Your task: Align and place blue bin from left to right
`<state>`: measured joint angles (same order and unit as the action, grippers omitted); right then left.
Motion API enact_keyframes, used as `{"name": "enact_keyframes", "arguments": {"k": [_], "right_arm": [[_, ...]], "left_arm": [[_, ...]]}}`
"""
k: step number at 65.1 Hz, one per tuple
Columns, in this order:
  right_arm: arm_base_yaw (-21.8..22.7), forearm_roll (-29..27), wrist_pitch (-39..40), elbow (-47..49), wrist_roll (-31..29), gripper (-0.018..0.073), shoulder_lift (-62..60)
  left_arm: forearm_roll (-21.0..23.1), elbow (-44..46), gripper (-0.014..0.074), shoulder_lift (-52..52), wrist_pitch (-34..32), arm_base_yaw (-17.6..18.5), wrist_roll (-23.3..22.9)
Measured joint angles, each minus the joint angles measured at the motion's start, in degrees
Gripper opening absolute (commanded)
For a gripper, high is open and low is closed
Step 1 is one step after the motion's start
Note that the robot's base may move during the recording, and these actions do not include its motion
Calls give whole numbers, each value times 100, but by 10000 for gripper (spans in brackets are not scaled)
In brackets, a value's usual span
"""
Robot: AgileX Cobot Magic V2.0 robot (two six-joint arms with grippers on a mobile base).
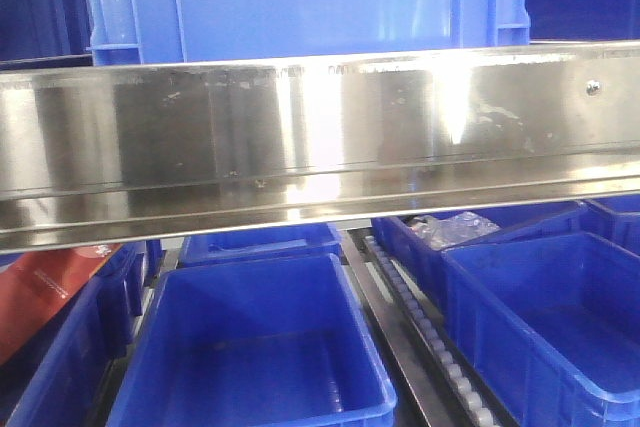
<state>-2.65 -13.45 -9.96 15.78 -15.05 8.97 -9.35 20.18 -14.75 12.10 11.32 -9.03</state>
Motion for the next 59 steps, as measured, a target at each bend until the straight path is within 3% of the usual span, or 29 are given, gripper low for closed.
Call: {"name": "enact_keyframes", "arguments": {"k": [15,19,31,41,47,59], "right_arm": [[0,0,0,0,-10,-68,0],[0,0,0,0,-10,-68,0],[0,0,0,0,-10,-68,0],[0,0,0,0,-10,-68,0],[0,0,0,0,-10,-68,0],[0,0,0,0,-10,-68,0]], "left_arm": [[0,0,-111,0,0,0,0],[244,0,-111,20,0,-77,0],[691,-474,-111,389,-339,-729,715],[756,-1386,-111,932,-958,-1168,849],[829,-1882,-111,1264,-1148,-1262,903],[935,-2023,-111,1434,-783,-1262,903]]}}
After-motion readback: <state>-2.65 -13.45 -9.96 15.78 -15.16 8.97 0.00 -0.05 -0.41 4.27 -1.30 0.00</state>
